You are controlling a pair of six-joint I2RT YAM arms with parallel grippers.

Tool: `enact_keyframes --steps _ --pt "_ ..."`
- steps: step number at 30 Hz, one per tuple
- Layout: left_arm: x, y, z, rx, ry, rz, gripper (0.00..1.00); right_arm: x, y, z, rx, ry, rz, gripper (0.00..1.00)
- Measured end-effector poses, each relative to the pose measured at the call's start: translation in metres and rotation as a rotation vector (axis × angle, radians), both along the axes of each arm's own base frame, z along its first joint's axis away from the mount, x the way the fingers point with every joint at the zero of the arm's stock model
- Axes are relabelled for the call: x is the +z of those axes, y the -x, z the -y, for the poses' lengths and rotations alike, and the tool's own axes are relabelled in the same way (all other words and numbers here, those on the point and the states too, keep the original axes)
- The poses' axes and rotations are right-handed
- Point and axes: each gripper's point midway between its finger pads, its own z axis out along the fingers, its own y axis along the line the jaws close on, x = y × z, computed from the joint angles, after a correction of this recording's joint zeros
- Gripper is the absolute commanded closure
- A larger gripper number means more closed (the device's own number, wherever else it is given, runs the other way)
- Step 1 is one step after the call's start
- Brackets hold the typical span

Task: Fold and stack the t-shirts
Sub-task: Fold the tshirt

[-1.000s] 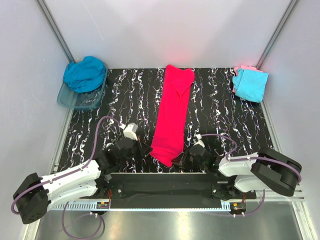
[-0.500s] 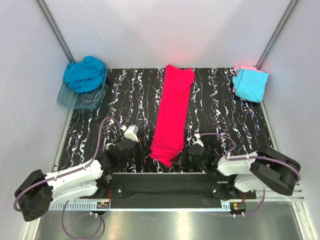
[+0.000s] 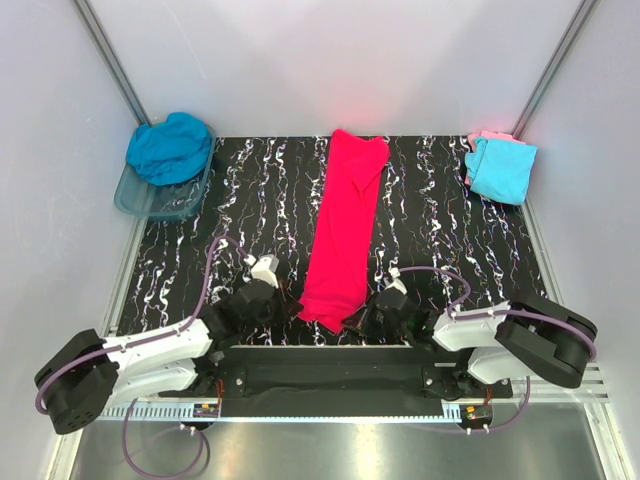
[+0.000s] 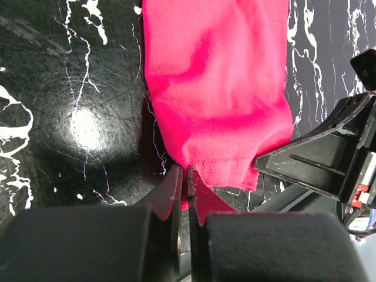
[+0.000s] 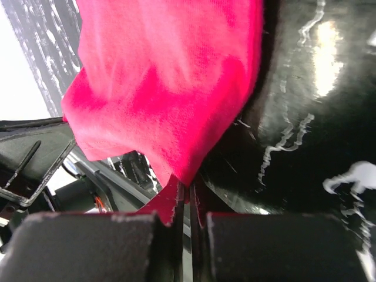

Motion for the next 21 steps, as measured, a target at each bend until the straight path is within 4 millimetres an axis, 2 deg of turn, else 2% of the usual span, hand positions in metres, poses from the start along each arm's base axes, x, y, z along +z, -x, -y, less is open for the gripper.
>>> enact_keyframes --steps 3,5,12,21 --pt "-0.001 0.000 0.001 0.000 -0.001 -0.002 1.00 0.001 0.002 0.007 -0.004 0.026 0.002 1.00" --pt "0.000 -0.001 0.002 -0.001 0.004 0.000 1.00 0.002 0.004 0.018 -0.018 0.063 0.007 1.00" --pt "0.003 -0.001 0.008 -0.015 0.035 0.001 1.00 0.027 0.005 0.044 -0.076 0.065 0.064 1.00" --pt "-0.007 0.009 0.022 -0.066 0.038 -0.032 1.00 0.008 0.013 0.060 -0.082 0.151 0.020 1.00"
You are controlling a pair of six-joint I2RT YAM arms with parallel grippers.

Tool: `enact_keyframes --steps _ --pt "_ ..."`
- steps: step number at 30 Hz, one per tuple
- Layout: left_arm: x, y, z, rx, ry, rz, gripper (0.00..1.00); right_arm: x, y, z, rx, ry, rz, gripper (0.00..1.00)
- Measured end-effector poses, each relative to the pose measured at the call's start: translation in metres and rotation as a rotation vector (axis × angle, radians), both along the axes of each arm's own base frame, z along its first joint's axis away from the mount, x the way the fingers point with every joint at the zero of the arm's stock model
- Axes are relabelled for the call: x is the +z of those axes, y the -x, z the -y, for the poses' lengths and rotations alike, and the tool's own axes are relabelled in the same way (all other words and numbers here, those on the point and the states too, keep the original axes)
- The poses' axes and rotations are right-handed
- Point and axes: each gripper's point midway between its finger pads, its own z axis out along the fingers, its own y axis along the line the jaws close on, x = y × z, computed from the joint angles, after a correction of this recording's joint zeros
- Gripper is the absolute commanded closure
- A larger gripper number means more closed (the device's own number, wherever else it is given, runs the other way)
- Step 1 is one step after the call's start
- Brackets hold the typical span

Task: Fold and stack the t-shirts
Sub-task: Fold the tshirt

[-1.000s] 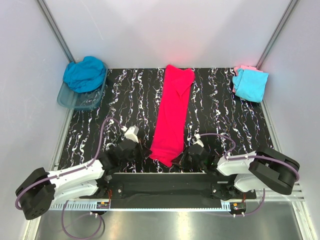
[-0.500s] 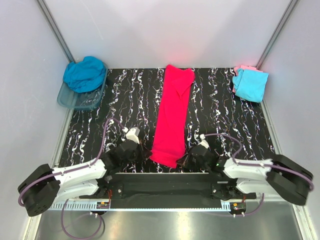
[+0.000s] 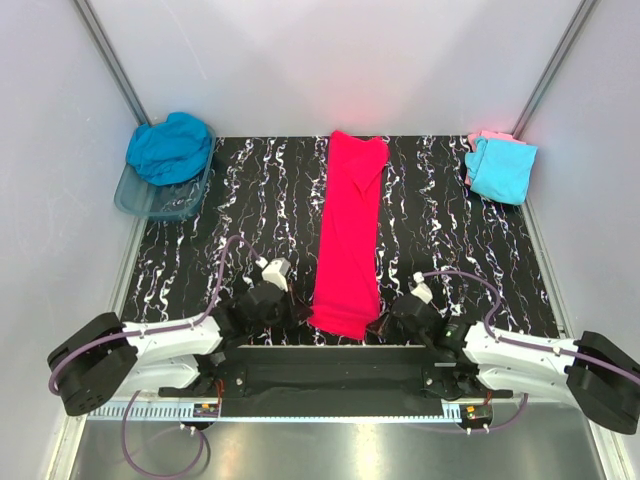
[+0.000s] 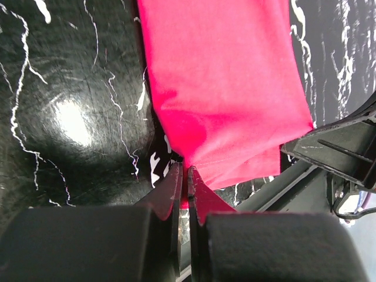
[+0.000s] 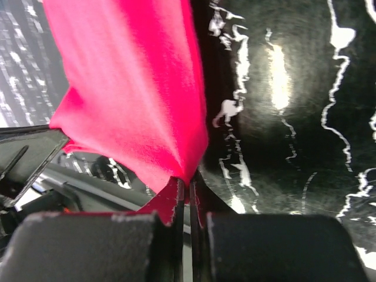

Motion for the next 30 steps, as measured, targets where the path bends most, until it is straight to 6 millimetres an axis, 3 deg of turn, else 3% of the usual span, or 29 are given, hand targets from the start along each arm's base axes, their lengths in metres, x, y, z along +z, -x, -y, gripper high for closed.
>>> enact_keyframes --steps 3,7,11,23,30 --pt "-0.002 0.002 0.001 -0.002 -0.001 -0.009 1.00 -0.007 0.001 0.001 0.003 0.022 -0.015 1.00" --pt "-0.001 0.001 0.002 -0.001 0.001 -0.006 1.00 -0.007 0.000 -0.002 0.006 0.014 -0.012 0.75" --pt "0.000 0.001 0.000 0.003 0.000 -0.003 1.00 -0.003 -0.002 -0.008 0.011 -0.012 -0.002 0.60" --pt "-0.002 0.000 -0.001 0.008 -0.007 -0.005 1.00 0.000 -0.003 -0.016 0.027 -0.040 -0.001 0.58" --pt "-0.002 0.000 -0.001 0.008 -0.008 -0.005 1.00 -0.005 -0.008 -0.037 0.042 -0.101 -0.014 0.59"
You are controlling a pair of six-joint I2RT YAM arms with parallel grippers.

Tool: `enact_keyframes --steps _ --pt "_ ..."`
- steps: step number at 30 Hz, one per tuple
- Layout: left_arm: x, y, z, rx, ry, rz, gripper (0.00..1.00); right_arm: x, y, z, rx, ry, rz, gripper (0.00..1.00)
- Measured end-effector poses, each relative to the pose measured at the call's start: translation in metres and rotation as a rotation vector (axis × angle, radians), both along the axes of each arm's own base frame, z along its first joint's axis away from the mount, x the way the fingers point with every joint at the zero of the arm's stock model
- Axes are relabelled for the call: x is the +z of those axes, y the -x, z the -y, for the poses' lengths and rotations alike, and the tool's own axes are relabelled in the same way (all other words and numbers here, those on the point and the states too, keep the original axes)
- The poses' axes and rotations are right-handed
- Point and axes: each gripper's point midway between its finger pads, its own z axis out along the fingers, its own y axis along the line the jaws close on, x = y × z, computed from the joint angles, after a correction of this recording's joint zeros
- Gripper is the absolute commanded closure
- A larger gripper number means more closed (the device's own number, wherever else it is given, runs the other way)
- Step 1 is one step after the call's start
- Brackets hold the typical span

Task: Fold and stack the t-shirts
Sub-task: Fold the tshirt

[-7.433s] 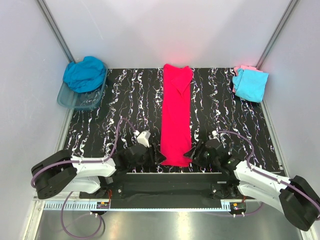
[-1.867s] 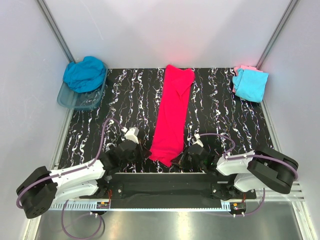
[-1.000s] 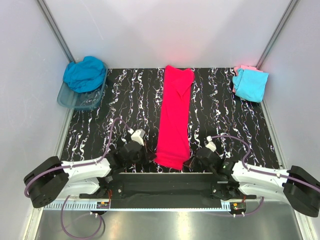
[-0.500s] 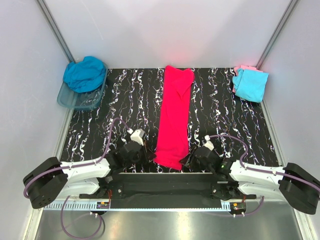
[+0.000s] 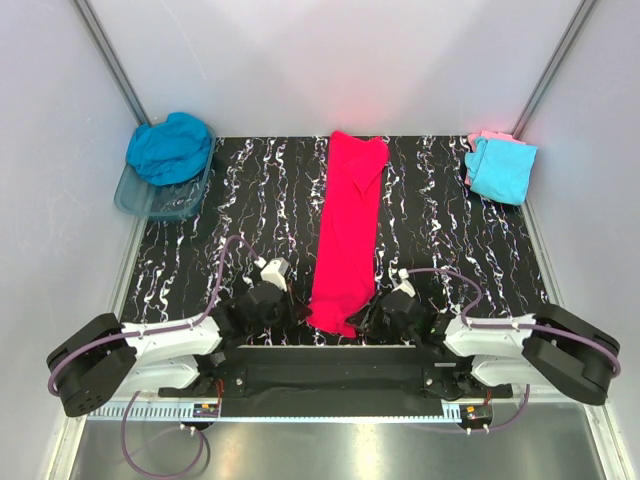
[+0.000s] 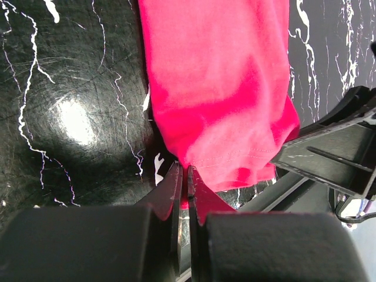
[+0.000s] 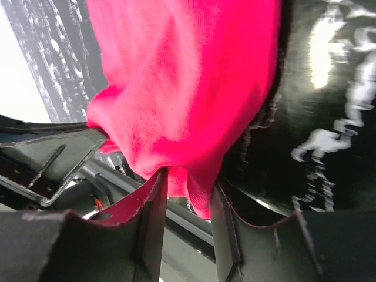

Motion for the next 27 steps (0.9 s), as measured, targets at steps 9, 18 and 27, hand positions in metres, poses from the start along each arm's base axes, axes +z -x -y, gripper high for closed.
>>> enact_keyframes --steps 9,18,27 --pt "0.006 0.000 -0.003 0.008 0.005 0.012 1.00 -0.004 0.000 -0.009 0.005 -0.028 -0.007 1.00" --pt "0.007 0.001 -0.007 0.006 -0.010 0.021 1.00 0.003 0.008 0.011 -0.001 0.023 0.002 1.00" --pt "0.013 -0.003 0.000 0.001 0.000 0.026 1.00 0.021 0.006 0.022 -0.005 0.066 0.048 1.00"
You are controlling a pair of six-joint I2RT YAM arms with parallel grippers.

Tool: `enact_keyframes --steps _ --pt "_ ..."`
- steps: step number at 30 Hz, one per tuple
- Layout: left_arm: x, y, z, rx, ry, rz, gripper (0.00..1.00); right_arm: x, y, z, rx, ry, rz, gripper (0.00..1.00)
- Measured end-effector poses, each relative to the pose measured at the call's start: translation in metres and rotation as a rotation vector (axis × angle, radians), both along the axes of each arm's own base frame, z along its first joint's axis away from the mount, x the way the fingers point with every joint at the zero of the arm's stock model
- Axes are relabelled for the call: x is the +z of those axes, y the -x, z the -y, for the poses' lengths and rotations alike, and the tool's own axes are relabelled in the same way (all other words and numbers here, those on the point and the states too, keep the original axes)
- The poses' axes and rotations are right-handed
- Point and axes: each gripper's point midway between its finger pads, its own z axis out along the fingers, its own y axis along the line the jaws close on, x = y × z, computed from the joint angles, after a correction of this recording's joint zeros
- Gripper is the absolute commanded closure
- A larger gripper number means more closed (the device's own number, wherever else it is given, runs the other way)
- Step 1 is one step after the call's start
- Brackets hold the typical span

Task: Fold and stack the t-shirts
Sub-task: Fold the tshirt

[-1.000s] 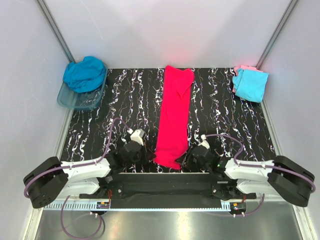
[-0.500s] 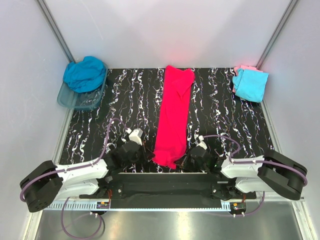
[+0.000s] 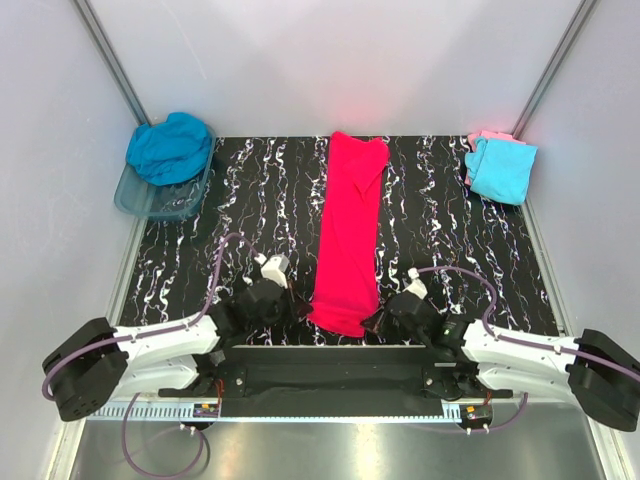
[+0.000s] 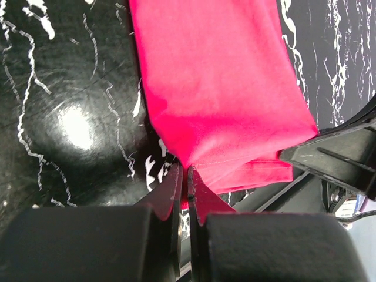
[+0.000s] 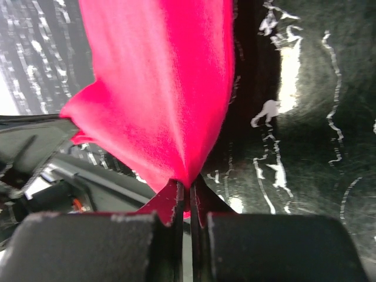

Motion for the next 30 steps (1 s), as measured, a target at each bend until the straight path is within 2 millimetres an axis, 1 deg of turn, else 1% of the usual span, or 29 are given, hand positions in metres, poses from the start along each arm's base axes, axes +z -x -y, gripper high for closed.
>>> enact_keyframes --steps 4,9,12,15,18,22,26,30 --pt "0.004 -0.005 0.006 -0.006 -0.008 0.002 1.00 -0.006 0.000 0.003 0.003 0.044 -0.010 1.00" --pt "0.016 -0.015 0.018 -0.022 -0.022 0.025 1.00 0.003 -0.007 0.001 0.002 0.056 0.016 1.00" --pt "0.027 -0.026 0.027 -0.030 -0.027 0.049 1.00 0.014 -0.020 0.002 -0.020 0.052 0.039 1.00" --pt "0.039 -0.038 0.032 -0.025 -0.024 0.075 1.00 0.028 -0.041 0.009 -0.063 0.050 0.070 1.00" --pt "0.047 -0.050 0.032 -0.008 -0.024 0.096 1.00 0.041 -0.063 0.019 -0.109 0.046 0.103 1.00" --pt "0.049 -0.062 0.025 0.014 -0.029 0.104 1.00 0.053 -0.082 0.029 -0.137 0.050 0.125 1.00" --pt "0.050 -0.075 0.019 0.030 -0.026 0.100 1.00 0.051 -0.092 0.027 -0.122 0.062 0.112 1.00" --pt "0.049 -0.095 0.016 0.049 -0.040 0.091 1.00 0.042 -0.104 0.026 -0.125 0.069 0.088 1.00"
